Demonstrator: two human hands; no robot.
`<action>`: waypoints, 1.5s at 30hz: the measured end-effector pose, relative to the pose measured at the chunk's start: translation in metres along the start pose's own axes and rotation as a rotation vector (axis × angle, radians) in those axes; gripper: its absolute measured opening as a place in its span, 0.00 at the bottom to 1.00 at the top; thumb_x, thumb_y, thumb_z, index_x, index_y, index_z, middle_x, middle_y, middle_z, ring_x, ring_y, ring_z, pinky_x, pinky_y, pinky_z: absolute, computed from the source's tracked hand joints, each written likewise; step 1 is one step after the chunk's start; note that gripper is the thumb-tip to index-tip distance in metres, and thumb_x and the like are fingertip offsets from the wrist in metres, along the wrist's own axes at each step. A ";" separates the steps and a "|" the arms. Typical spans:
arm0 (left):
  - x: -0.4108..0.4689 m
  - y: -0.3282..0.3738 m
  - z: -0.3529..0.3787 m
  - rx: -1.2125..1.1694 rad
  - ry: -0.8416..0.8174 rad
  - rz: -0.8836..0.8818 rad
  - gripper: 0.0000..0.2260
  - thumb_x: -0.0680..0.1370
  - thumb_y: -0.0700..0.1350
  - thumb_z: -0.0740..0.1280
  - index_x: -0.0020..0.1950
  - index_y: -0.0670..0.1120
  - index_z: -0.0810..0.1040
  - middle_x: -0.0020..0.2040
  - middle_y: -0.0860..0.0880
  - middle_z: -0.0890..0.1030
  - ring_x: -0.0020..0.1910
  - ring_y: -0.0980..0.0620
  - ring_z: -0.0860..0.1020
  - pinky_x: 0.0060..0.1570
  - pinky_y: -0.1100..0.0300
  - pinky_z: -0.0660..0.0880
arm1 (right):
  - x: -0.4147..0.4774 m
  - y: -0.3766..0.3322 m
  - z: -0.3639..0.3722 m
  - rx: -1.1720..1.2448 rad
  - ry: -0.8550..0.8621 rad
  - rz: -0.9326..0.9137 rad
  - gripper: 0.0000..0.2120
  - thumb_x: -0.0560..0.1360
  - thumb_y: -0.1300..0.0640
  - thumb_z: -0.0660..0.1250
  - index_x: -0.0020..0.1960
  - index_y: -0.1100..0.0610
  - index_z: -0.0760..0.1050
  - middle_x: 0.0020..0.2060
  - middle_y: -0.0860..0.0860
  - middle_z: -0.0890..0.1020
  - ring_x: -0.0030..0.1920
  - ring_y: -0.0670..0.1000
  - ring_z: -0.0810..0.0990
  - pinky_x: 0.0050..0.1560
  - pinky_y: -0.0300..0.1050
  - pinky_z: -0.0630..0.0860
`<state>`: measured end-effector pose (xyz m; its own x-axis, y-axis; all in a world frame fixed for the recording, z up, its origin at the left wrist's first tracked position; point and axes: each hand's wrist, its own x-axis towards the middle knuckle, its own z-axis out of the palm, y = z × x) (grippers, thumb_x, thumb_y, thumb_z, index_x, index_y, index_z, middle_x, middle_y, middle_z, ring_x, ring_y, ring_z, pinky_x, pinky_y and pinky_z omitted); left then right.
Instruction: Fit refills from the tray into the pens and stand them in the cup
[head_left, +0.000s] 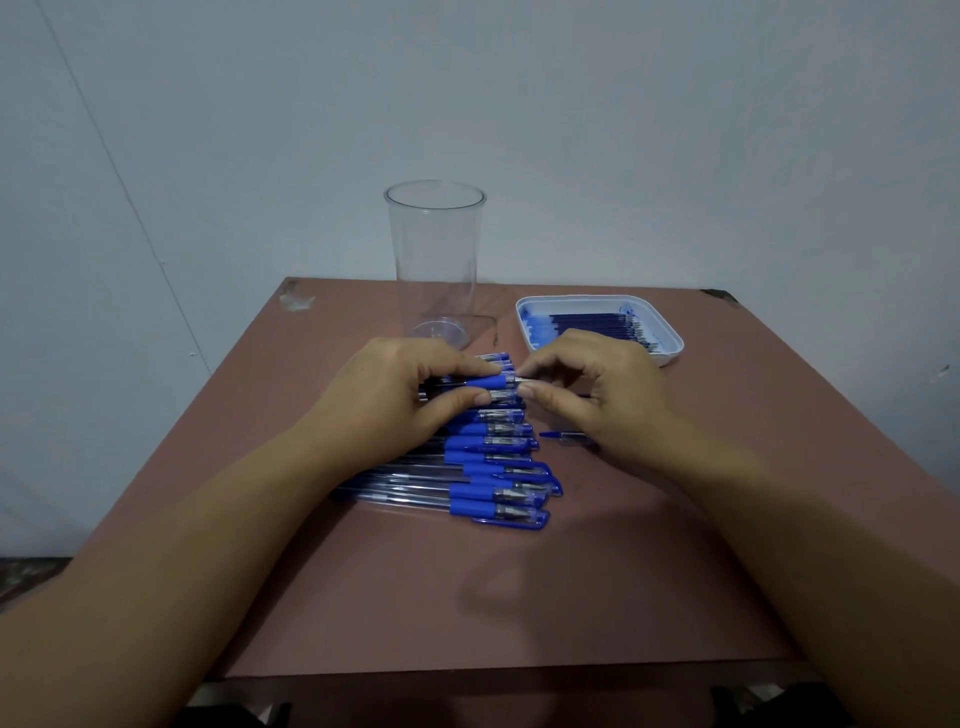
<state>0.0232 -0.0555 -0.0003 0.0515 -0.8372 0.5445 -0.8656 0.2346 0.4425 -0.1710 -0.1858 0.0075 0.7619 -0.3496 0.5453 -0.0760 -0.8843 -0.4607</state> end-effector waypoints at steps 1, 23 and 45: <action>0.000 0.000 0.000 -0.002 0.000 -0.001 0.17 0.74 0.60 0.65 0.58 0.56 0.83 0.46 0.59 0.84 0.43 0.60 0.81 0.43 0.56 0.79 | 0.000 0.000 0.000 -0.005 -0.006 0.004 0.05 0.74 0.56 0.72 0.49 0.54 0.82 0.41 0.44 0.81 0.42 0.44 0.79 0.42 0.32 0.73; -0.001 -0.007 -0.001 0.003 0.006 -0.054 0.13 0.75 0.49 0.73 0.59 0.58 0.82 0.48 0.59 0.84 0.46 0.61 0.81 0.47 0.54 0.79 | -0.010 0.012 -0.034 0.016 -0.134 0.280 0.05 0.73 0.54 0.73 0.46 0.46 0.79 0.29 0.43 0.78 0.29 0.40 0.74 0.33 0.30 0.69; 0.000 -0.004 0.004 0.077 0.082 0.159 0.11 0.74 0.48 0.72 0.55 0.49 0.85 0.40 0.54 0.83 0.37 0.60 0.79 0.39 0.62 0.77 | -0.007 -0.005 0.006 0.354 -0.014 0.296 0.06 0.72 0.57 0.74 0.49 0.51 0.81 0.34 0.54 0.80 0.32 0.43 0.73 0.35 0.36 0.74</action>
<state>0.0249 -0.0582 -0.0054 -0.0509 -0.7487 0.6610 -0.9013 0.3194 0.2925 -0.1720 -0.1770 0.0025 0.7492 -0.5649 0.3457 -0.0696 -0.5862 -0.8072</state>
